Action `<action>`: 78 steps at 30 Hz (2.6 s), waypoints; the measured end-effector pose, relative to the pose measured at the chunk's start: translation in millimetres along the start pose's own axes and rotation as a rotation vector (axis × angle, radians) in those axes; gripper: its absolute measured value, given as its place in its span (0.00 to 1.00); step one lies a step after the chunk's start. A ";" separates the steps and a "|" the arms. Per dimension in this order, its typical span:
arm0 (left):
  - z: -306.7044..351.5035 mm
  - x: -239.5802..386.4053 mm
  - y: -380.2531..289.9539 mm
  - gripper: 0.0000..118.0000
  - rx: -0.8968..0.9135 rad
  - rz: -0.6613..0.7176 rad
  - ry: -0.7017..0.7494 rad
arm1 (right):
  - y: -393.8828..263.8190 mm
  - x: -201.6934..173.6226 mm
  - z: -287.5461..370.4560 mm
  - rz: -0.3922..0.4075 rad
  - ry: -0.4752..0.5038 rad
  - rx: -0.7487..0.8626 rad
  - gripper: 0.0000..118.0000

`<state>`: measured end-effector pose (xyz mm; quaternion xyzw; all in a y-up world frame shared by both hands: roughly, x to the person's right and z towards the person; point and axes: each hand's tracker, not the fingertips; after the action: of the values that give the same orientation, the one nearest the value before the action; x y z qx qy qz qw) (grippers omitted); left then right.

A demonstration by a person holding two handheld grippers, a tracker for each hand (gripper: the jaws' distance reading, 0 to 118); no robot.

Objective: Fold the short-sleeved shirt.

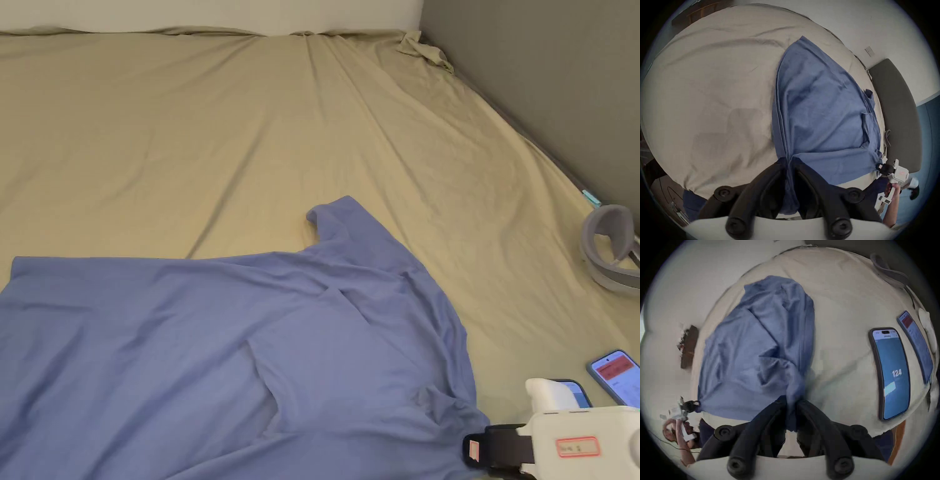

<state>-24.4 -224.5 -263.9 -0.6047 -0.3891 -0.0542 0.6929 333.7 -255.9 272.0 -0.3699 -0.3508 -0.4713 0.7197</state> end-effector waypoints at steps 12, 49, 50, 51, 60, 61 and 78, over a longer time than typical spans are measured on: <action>8.2 10.5 74.1 0.05 0.147 0.307 -0.228 | 99.9 -56.7 10.6 -0.098 0.042 0.240 0.10; 2.0 59.3 -6.5 0.00 0.237 -0.072 0.052 | -6.5 -160.0 13.6 0.539 -0.044 0.412 0.03; -2.0 61.0 3.4 0.00 0.225 -0.067 0.052 | -9.8 -162.4 11.2 0.565 -0.030 0.397 0.03; -3.9 60.2 8.2 0.00 0.236 -0.064 0.058 | -10.7 -164.9 9.0 0.590 -0.013 0.383 0.03; -91.3 33.5 91.0 0.98 0.205 -0.111 0.199 | 5.4 -165.1 10.4 0.558 -0.014 0.384 0.03; -100.7 33.3 94.3 0.98 0.197 -0.129 0.213 | 6.3 -162.5 10.0 0.559 -0.034 0.380 0.03; -56.5 60.9 102.7 0.12 0.222 -0.180 0.016 | 91.2 -73.1 -40.4 0.421 -0.186 0.255 0.96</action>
<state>100.5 -223.1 -306.9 -0.4867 -0.4396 -0.0776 0.7509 403.0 -234.5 171.8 -0.3826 -0.3877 -0.2271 0.8073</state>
